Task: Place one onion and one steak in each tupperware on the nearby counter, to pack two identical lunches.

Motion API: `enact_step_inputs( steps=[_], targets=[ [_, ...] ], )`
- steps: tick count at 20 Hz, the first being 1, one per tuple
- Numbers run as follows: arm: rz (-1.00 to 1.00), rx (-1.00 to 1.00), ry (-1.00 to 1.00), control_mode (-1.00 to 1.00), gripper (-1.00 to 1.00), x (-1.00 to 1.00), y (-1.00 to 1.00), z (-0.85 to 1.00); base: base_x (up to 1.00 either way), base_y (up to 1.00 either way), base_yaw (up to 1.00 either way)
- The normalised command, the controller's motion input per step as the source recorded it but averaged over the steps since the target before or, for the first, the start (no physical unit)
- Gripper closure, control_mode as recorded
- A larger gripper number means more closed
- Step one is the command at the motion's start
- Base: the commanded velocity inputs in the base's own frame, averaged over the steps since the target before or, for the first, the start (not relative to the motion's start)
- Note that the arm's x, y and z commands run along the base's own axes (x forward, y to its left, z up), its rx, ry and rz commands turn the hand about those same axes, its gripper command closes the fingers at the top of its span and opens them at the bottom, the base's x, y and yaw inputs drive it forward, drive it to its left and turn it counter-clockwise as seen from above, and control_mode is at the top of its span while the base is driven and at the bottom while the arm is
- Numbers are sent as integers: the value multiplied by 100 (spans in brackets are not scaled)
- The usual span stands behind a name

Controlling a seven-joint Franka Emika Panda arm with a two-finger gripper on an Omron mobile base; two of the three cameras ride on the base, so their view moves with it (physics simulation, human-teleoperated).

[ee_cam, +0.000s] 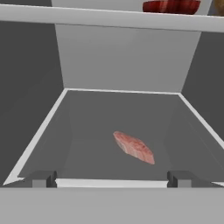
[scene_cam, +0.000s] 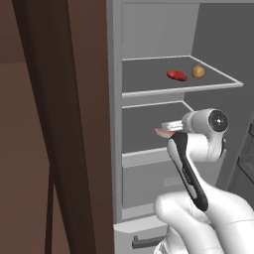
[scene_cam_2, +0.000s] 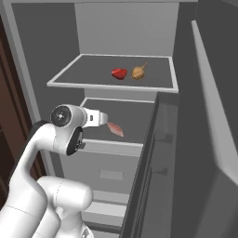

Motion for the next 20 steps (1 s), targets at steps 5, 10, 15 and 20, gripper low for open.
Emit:
enact_step_inputs(
  steps=[5,10,15,20],
  targets=[
    [0,0,1,-100,-100,-1,-11,20,0,0,0],
    [0,0,0,-100,-100,3,-5,55,0,0,0],
    [0,0,2,-100,-100,10,-8,52,0,0,0],
    [0,0,0,-100,-100,9,-14,58,0,0,0]
  ],
)
